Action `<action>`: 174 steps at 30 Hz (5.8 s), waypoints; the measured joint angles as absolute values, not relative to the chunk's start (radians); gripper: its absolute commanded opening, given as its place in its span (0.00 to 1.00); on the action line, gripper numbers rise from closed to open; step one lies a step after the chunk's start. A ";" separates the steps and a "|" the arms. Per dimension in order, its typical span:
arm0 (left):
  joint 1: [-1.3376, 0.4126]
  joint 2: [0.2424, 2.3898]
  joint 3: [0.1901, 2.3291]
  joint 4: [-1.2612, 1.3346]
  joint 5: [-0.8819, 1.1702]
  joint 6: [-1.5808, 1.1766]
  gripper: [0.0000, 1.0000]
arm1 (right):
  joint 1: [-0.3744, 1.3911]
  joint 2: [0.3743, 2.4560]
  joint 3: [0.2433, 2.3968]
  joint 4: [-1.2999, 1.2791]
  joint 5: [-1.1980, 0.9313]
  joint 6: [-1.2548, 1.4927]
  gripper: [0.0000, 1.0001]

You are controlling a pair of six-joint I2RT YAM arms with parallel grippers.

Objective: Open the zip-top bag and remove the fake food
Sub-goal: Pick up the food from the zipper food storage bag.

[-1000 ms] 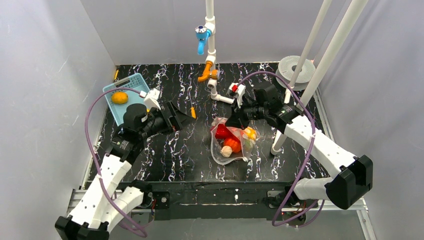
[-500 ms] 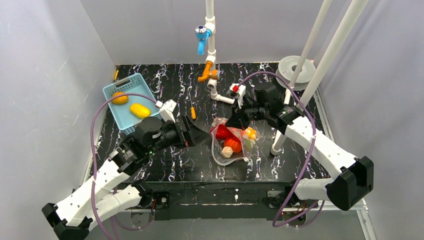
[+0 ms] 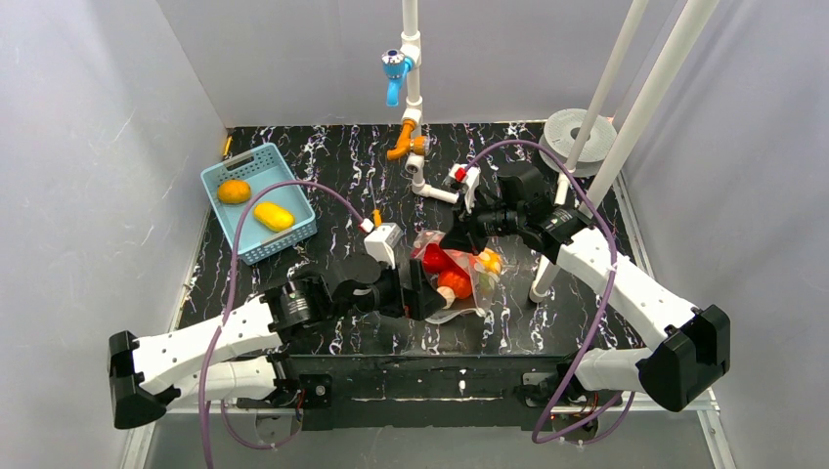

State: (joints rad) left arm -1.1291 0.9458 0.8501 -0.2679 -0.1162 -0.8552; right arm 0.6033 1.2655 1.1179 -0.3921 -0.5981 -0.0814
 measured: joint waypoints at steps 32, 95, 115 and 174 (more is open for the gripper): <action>-1.188 0.962 0.815 -0.179 -0.360 -0.849 0.98 | 0.603 1.266 1.114 -0.392 -0.618 -0.083 0.01; -1.199 1.323 0.980 -0.179 -0.392 -0.623 0.53 | 0.603 1.266 1.114 -0.392 -0.632 -0.083 0.01; -1.199 1.447 0.844 0.013 -0.469 -0.654 0.65 | 0.600 1.279 1.091 -0.376 -0.625 -0.082 0.01; -1.182 1.558 0.769 0.332 -0.559 -0.511 0.03 | 0.583 1.306 1.082 -0.347 -0.589 -0.045 0.01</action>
